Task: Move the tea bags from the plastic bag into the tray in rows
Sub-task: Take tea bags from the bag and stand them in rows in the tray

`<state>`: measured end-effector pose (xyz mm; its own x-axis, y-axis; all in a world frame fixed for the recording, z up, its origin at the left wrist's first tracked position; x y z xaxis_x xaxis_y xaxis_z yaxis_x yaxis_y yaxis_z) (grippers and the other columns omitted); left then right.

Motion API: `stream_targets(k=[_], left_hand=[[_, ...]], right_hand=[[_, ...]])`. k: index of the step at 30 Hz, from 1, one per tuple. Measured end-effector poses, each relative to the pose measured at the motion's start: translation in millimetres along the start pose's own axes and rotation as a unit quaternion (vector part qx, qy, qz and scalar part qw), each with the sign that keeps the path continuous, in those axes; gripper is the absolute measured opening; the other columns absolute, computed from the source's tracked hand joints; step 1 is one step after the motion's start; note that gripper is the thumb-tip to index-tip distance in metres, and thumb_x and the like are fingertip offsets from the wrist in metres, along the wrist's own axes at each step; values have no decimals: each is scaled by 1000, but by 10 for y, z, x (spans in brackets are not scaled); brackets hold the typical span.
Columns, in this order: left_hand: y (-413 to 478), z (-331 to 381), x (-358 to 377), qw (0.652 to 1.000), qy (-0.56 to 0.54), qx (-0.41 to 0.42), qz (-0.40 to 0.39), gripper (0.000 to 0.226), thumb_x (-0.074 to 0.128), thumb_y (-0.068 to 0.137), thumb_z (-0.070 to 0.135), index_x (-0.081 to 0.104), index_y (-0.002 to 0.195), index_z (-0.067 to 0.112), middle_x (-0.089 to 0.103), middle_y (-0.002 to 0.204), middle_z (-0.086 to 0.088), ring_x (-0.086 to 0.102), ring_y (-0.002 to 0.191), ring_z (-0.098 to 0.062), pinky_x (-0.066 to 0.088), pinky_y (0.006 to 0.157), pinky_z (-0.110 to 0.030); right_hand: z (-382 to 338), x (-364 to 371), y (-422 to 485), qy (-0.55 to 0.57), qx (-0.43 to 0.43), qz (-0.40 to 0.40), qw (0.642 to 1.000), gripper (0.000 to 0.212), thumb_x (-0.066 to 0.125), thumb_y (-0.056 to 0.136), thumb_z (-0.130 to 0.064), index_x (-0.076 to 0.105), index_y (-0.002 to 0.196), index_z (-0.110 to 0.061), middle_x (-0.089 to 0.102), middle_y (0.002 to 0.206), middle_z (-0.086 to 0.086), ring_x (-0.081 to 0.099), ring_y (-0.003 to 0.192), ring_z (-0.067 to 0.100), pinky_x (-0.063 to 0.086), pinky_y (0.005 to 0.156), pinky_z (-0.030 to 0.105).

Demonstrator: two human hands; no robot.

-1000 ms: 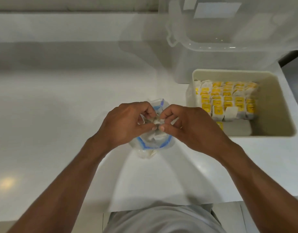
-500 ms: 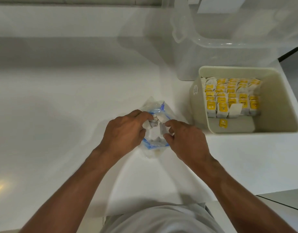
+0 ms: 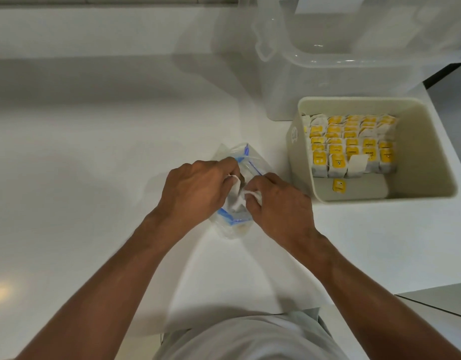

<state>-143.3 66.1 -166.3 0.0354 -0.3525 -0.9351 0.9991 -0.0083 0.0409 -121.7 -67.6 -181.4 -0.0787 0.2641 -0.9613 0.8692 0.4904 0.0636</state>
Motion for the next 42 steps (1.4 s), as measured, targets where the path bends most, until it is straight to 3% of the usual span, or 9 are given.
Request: stream_targets(k=[4, 6, 12, 20, 26, 30, 33, 38, 42], left_hand=[[53, -65, -68, 997, -74, -24, 3, 14, 59, 97, 38, 62, 109, 32, 71, 79, 7, 65, 68, -20, 56, 64, -36], [76, -110, -66, 994, -102, -47, -13, 17, 65, 93, 33, 64, 110, 31, 73, 85, 8, 67, 73, -18, 57, 68, -37], [74, -180, -4, 992, -96, -78, -38, 17, 68, 90, 29, 68, 107, 33, 74, 89, 15, 68, 82, -15, 57, 73, -37], [65, -74, -88, 996, -87, -35, -5, 13, 62, 92, 28, 71, 100, 33, 67, 92, 9, 61, 73, -13, 54, 69, -33], [73, -69, -73, 996, -74, -38, -26, 17, 62, 91, 27, 73, 99, 36, 57, 81, 9, 56, 71, -14, 47, 63, -28], [55, -46, -88, 997, -59, -43, -38, 17, 60, 91, 29, 72, 98, 38, 59, 79, 13, 58, 71, -15, 54, 66, -34], [57, -90, -131, 997, -45, -56, -36, 18, 57, 93, 30, 69, 100, 40, 68, 78, 14, 61, 69, -18, 56, 64, -35], [79, -114, -114, 992, -81, -66, -67, 21, 56, 91, 26, 69, 96, 42, 71, 88, 17, 63, 75, -16, 55, 69, -33], [92, -54, -114, 987, -103, -75, -97, 16, 62, 86, 24, 74, 91, 33, 73, 86, 13, 65, 74, -13, 53, 71, -28]], right_hand=[[22, -107, 14, 36, 16, 9, 999, 22, 48, 97, -41, 56, 101, -21, 63, 68, -4, 43, 51, 11, 22, 44, 17], [44, -48, 37, 71, 19, -34, 997, 25, 45, 101, -40, 56, 112, -20, 67, 81, -2, 54, 61, 16, 34, 52, 21], [165, 128, 33, 231, 96, -151, 956, 37, 67, 90, -32, 56, 125, -28, 70, 96, -10, 66, 89, 10, 48, 73, 17], [170, 145, 33, 117, 91, -130, 980, 26, 62, 92, -41, 55, 115, -29, 71, 91, -9, 68, 83, 14, 56, 74, 30], [26, 154, 17, 81, 83, -155, 981, 53, 64, 76, -71, 52, 107, -29, 62, 92, -15, 62, 82, 8, 40, 65, 23], [64, 136, 79, 79, 88, -117, 986, 25, 54, 94, -48, 58, 104, -26, 66, 87, -9, 63, 79, 14, 42, 64, 24], [168, 154, 76, 262, 145, -133, 945, 17, 54, 94, -32, 62, 98, -17, 66, 82, -5, 63, 81, 18, 49, 71, 29], [237, 290, -60, 537, 300, -178, 768, 21, 46, 98, -14, 67, 97, -20, 71, 92, 9, 74, 81, 23, 61, 75, 35], [246, 283, -58, 529, 292, -190, 774, 21, 53, 100, -28, 65, 111, -15, 68, 93, 3, 74, 79, 22, 60, 70, 31]])
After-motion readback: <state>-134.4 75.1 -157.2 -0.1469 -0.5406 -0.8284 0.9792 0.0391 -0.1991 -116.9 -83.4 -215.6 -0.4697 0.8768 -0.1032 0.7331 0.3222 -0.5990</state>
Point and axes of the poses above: each hand's wrist, its own y-axis towards the middle knuckle, its own x-axis out of the palm, z = x × y, the point moved 9 cm from there along y, towards the middle knuckle
